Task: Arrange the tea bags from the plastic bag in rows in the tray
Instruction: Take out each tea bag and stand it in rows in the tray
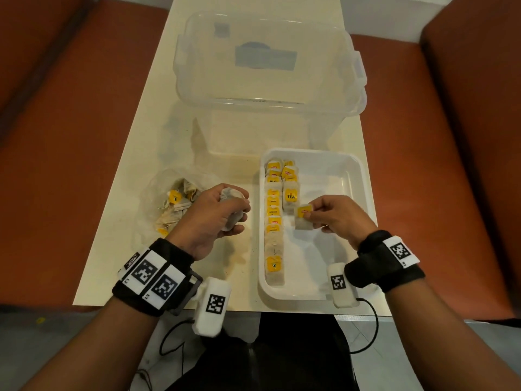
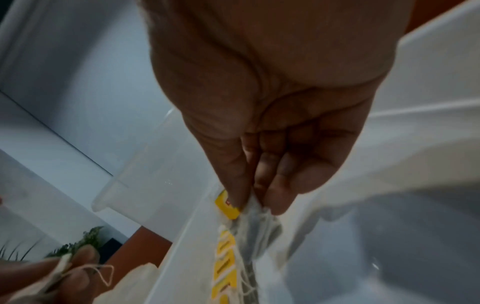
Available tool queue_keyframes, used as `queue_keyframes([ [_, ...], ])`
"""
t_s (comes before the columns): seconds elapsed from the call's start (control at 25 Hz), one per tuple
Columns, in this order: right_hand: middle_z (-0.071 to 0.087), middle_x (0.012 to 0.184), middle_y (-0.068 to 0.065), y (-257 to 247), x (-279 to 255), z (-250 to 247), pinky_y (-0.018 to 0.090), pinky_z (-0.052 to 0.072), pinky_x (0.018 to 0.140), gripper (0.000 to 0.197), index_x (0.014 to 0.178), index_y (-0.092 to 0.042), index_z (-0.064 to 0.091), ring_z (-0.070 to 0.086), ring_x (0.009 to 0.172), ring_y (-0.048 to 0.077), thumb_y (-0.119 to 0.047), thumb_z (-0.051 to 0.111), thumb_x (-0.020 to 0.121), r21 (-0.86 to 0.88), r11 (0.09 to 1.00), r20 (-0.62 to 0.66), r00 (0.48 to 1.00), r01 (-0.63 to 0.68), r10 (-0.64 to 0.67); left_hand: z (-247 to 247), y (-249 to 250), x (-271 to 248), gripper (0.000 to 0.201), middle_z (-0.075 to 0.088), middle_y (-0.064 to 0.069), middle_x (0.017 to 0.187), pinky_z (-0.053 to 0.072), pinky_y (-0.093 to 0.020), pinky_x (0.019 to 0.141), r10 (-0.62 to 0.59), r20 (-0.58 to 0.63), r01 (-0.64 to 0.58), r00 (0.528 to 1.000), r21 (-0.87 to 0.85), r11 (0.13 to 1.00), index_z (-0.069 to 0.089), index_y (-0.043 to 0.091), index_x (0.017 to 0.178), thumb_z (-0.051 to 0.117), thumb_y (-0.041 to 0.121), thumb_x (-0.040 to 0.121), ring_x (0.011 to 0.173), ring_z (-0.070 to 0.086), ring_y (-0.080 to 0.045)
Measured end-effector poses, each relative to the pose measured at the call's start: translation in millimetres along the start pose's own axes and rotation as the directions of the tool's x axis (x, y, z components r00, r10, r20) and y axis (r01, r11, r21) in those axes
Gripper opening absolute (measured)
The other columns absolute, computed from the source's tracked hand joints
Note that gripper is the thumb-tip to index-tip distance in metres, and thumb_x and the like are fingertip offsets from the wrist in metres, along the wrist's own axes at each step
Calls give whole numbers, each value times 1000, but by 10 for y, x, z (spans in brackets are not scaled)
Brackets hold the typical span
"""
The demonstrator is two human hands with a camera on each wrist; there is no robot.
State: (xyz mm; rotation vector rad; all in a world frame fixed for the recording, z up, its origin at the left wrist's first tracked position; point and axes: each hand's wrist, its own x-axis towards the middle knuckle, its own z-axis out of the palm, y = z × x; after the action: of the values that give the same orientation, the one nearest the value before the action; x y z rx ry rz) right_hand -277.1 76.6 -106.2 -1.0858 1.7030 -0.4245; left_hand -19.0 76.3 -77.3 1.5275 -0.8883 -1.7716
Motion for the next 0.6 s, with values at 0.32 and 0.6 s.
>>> queue_keyframes([
  [0.32, 67, 71, 6, 8, 357, 209, 30, 49, 65, 13, 86, -9, 68, 59, 65, 17, -18, 78, 85, -29, 998, -85, 995, -60, 58, -25, 22, -49, 11, 65, -4, 87, 52, -24, 58, 3, 24, -4, 1000, 25, 1000, 66, 18, 93, 63, 8, 90, 70, 62, -10],
  [0.6, 69, 70, 6, 10, 408, 232, 29, 56, 65, 17, 81, -12, 66, 62, 62, 16, -20, 81, 83, 25, 994, -111, 988, -106, 108, -38, 15, -41, 10, 66, -3, 86, 53, -24, 59, -13, 20, 13, 1000, 31, 999, 67, 18, 95, 65, 9, 90, 70, 62, -10],
])
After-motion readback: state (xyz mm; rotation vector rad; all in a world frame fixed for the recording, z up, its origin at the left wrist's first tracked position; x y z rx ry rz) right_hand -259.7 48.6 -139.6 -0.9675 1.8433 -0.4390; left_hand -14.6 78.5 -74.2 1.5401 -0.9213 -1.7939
